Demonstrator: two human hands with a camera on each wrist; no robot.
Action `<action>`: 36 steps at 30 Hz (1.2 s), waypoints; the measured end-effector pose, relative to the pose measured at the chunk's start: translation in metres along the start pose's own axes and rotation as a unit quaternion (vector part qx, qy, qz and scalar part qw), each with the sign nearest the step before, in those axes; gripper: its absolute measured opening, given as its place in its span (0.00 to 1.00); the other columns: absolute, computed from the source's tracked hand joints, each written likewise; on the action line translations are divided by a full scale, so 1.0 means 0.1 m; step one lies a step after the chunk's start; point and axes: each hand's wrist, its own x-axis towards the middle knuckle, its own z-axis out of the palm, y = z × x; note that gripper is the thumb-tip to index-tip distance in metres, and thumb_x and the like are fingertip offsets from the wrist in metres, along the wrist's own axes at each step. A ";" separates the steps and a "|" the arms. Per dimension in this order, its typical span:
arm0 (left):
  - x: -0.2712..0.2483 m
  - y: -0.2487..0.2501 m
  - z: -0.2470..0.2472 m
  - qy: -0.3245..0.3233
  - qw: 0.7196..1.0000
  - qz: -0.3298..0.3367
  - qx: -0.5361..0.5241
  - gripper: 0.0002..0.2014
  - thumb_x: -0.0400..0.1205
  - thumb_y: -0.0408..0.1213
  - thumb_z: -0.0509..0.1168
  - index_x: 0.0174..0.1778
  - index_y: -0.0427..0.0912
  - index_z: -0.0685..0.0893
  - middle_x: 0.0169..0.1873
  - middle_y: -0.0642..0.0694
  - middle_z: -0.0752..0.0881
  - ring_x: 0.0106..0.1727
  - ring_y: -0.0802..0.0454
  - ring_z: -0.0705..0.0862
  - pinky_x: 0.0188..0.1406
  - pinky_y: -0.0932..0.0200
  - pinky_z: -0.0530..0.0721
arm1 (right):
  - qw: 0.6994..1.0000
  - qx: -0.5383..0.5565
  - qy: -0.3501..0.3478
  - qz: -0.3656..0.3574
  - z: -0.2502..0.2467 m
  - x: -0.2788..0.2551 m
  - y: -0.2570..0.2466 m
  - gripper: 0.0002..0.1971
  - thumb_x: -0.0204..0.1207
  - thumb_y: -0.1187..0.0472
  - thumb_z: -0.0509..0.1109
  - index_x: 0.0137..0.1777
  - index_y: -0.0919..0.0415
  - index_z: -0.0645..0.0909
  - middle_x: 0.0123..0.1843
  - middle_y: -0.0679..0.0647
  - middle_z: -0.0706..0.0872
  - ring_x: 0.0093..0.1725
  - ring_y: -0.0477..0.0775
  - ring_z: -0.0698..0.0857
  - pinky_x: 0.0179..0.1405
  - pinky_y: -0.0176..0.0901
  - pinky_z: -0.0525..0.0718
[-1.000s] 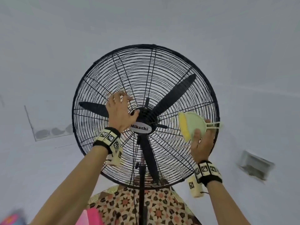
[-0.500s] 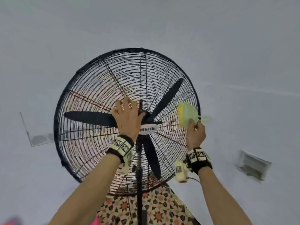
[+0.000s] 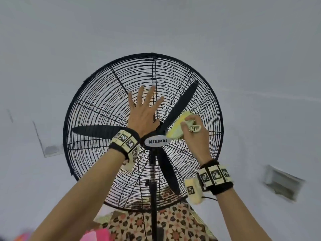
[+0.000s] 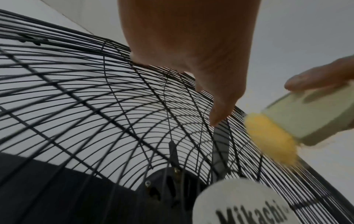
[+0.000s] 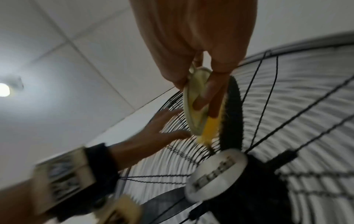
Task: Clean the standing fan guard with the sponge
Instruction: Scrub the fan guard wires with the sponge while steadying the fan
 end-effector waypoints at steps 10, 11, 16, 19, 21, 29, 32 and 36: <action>0.32 0.12 -0.24 -0.106 0.991 -0.077 0.017 0.48 0.72 0.60 0.80 0.84 0.52 0.64 0.91 0.38 0.46 0.89 0.25 0.45 0.79 0.10 0.49 | 1.000 -0.014 -0.027 -0.008 0.11 -0.01 0.13 0.11 0.79 0.66 0.75 0.44 0.53 0.76 0.35 0.52 0.85 0.32 0.56 0.88 0.28 0.58 0.91; 0.34 0.15 -0.27 -0.111 0.990 -0.084 0.011 0.49 0.70 0.59 0.82 0.83 0.51 0.64 0.90 0.39 0.46 0.89 0.25 0.45 0.79 0.09 0.49 | 0.999 -0.009 -0.030 -0.028 0.12 0.00 0.07 0.09 0.79 0.67 0.75 0.45 0.56 0.77 0.33 0.51 0.84 0.29 0.52 0.86 0.26 0.50 0.88; 0.37 0.15 -0.27 -0.125 0.987 -0.099 -0.014 0.51 0.67 0.57 0.86 0.82 0.50 0.67 0.90 0.47 0.46 0.89 0.27 0.44 0.79 0.10 0.48 | 0.994 -0.057 -0.070 -0.060 0.19 0.05 0.02 0.09 0.81 0.63 0.73 0.45 0.58 0.75 0.31 0.51 0.85 0.25 0.53 0.83 0.21 0.57 0.83; 0.38 0.07 -0.25 -0.128 0.986 -0.100 -0.032 0.49 0.67 0.54 0.86 0.81 0.50 0.67 0.90 0.48 0.43 0.90 0.28 0.42 0.79 0.09 0.46 | 0.991 -0.117 -0.067 -0.013 0.11 0.13 0.09 0.10 0.80 0.59 0.76 0.45 0.55 0.76 0.33 0.49 0.88 0.25 0.47 0.86 0.20 0.50 0.85; 0.38 0.06 -0.27 -0.140 0.984 -0.099 -0.040 0.49 0.67 0.54 0.86 0.80 0.50 0.66 0.90 0.48 0.42 0.89 0.27 0.40 0.78 0.09 0.44 | 0.990 -0.116 -0.070 -0.038 0.07 0.17 -0.01 0.08 0.81 0.59 0.75 0.46 0.56 0.77 0.35 0.46 0.88 0.28 0.39 0.87 0.22 0.35 0.84; 0.32 -0.18 -0.24 -0.113 0.988 -0.082 -0.072 0.47 0.62 0.58 0.88 0.74 0.54 0.71 0.88 0.47 0.51 0.88 0.29 0.47 0.79 0.10 0.48 | 0.969 -0.210 -0.086 -0.095 0.13 0.04 0.00 0.09 0.83 0.56 0.72 0.46 0.55 0.75 0.31 0.49 0.83 0.26 0.50 0.83 0.22 0.47 0.83; 0.29 -0.13 -0.29 -0.119 0.987 -0.082 -0.071 0.47 0.63 0.56 0.87 0.73 0.54 0.70 0.87 0.48 0.50 0.88 0.29 0.46 0.79 0.10 0.46 | 0.972 -0.172 -0.093 -0.129 0.12 0.08 -0.09 0.09 0.83 0.55 0.73 0.47 0.56 0.76 0.33 0.47 0.85 0.27 0.41 0.83 0.22 0.35 0.79; 0.27 -0.10 -0.30 -0.112 0.988 -0.072 -0.077 0.46 0.64 0.56 0.87 0.74 0.52 0.70 0.88 0.48 0.48 0.89 0.29 0.43 0.78 0.09 0.44 | 0.971 -0.132 -0.085 -0.178 0.12 0.17 -0.16 0.08 0.87 0.56 0.70 0.49 0.58 0.76 0.31 0.46 0.83 0.23 0.43 0.80 0.19 0.30 0.73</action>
